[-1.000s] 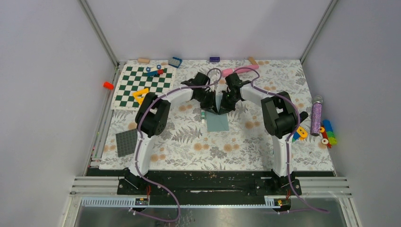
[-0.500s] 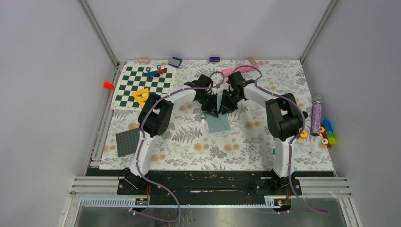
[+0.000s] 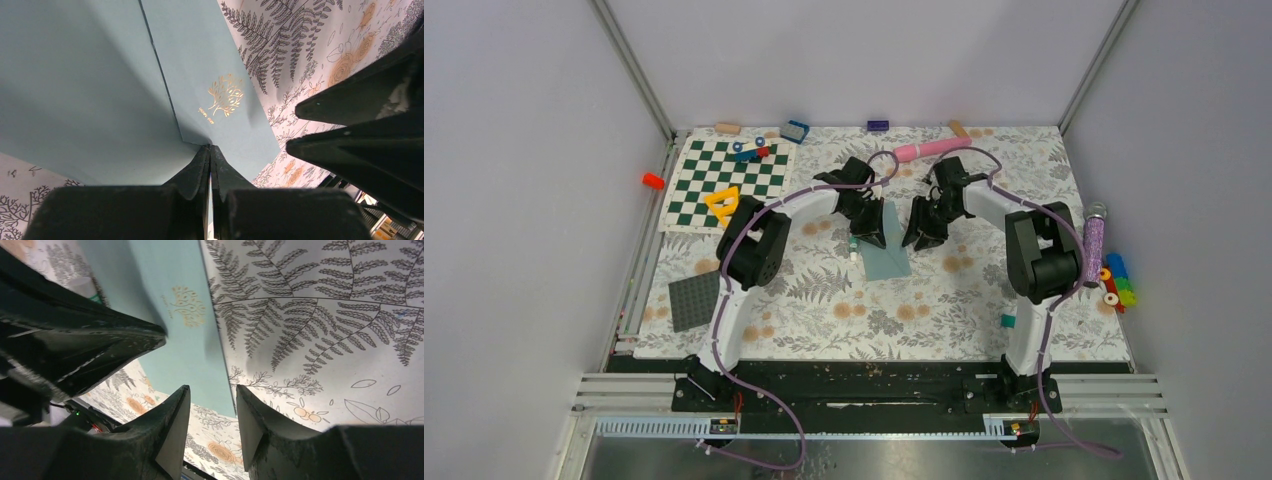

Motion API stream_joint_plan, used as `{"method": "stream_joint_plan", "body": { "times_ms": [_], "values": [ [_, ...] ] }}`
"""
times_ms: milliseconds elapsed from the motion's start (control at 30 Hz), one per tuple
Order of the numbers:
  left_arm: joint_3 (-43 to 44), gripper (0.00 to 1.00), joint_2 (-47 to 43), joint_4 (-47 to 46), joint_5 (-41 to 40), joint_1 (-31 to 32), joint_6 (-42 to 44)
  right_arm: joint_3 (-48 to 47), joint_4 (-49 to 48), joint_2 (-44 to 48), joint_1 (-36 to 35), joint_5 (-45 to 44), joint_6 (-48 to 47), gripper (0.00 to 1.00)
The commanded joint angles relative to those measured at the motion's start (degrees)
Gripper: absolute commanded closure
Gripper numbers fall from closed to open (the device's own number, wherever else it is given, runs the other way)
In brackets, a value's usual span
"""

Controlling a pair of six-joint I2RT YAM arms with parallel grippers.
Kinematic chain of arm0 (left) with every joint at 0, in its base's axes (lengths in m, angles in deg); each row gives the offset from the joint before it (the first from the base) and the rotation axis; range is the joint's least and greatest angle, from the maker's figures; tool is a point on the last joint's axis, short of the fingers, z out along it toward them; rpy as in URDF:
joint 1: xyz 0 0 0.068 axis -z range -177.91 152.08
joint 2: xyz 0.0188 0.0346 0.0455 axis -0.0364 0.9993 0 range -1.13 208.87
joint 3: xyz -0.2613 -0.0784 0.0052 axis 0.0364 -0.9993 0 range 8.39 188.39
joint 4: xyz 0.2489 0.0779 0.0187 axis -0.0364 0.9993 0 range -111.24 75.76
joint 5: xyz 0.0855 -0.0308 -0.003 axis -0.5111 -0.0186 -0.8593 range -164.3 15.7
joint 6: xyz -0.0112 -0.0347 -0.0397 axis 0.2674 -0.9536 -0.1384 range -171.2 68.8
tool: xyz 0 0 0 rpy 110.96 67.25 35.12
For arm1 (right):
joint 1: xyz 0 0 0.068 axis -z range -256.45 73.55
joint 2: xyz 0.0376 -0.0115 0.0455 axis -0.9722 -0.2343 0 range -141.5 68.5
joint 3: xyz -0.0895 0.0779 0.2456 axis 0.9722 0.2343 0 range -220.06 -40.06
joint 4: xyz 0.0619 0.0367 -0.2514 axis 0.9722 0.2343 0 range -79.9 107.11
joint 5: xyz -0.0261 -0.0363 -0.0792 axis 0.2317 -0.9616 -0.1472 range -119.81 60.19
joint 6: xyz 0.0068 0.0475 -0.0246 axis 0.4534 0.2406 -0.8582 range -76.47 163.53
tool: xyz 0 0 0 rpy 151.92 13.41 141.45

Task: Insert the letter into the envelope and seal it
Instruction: Seal the envelope flap on the envelope.

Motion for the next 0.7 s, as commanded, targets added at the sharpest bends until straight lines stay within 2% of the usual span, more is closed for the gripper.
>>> {"method": "stream_joint_plan", "body": {
  "times_ms": [0, 333, 667],
  "values": [
    [1.0, 1.0, 2.2, 1.2, -3.1, 0.2, 0.6, 0.4, 0.9, -1.4, -0.4, -0.9, 0.3, 0.53],
    [1.7, 1.0, 2.9, 1.1, -2.0, 0.1, 0.4, 6.3, -2.7, -1.2, -0.9, 1.0, 4.3, 0.5],
    [1.2, 1.0, 2.6, 1.2, -1.6, 0.1, 0.1, 6.5, -6.2, -2.2, -3.4, 4.9, 7.5, 0.48]
  ]
}}
